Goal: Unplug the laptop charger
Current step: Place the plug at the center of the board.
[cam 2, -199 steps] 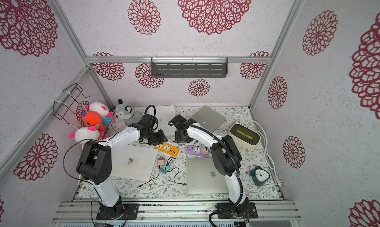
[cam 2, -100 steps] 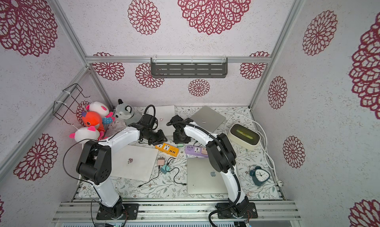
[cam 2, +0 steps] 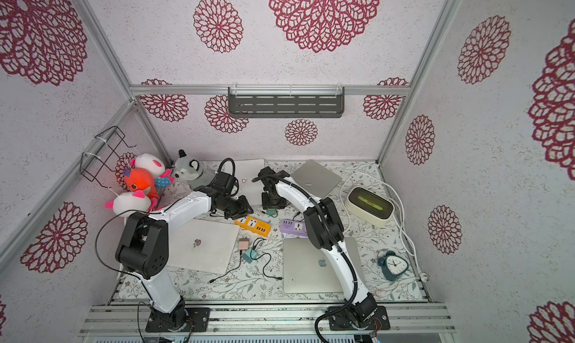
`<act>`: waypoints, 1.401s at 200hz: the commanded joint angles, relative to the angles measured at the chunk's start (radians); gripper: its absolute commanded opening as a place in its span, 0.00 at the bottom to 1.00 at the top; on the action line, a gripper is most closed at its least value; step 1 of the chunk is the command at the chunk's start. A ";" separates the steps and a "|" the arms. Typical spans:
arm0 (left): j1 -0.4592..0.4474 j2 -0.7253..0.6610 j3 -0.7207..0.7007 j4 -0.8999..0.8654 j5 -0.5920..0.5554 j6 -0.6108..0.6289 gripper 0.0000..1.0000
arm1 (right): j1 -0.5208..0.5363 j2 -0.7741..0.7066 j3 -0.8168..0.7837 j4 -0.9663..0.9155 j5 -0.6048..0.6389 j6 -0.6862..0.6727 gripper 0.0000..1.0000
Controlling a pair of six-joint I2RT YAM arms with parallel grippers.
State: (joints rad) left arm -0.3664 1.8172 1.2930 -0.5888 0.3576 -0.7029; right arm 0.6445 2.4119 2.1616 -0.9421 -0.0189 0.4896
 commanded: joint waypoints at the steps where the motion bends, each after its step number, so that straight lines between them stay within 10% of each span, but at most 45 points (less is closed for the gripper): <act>1: 0.010 -0.004 -0.004 0.012 0.008 0.000 0.36 | -0.009 -0.025 0.022 -0.050 -0.013 -0.020 0.60; 141: -0.189 0.136 0.264 -0.055 -0.118 0.140 0.49 | -0.078 -0.688 -0.569 0.193 0.136 0.096 0.62; 200: -0.280 0.427 0.610 -0.234 -0.198 0.355 0.50 | -0.279 -0.854 -0.821 0.375 -0.022 0.167 0.62; 280: -0.330 0.633 0.858 -0.272 -0.272 0.348 0.45 | -0.491 -0.829 -0.892 0.501 -0.190 0.184 0.61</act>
State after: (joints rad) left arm -0.6819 2.3989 2.0830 -0.8509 0.1139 -0.3664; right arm 0.1905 1.5780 1.2709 -0.5056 -0.1299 0.6533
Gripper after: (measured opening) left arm 0.459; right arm 0.615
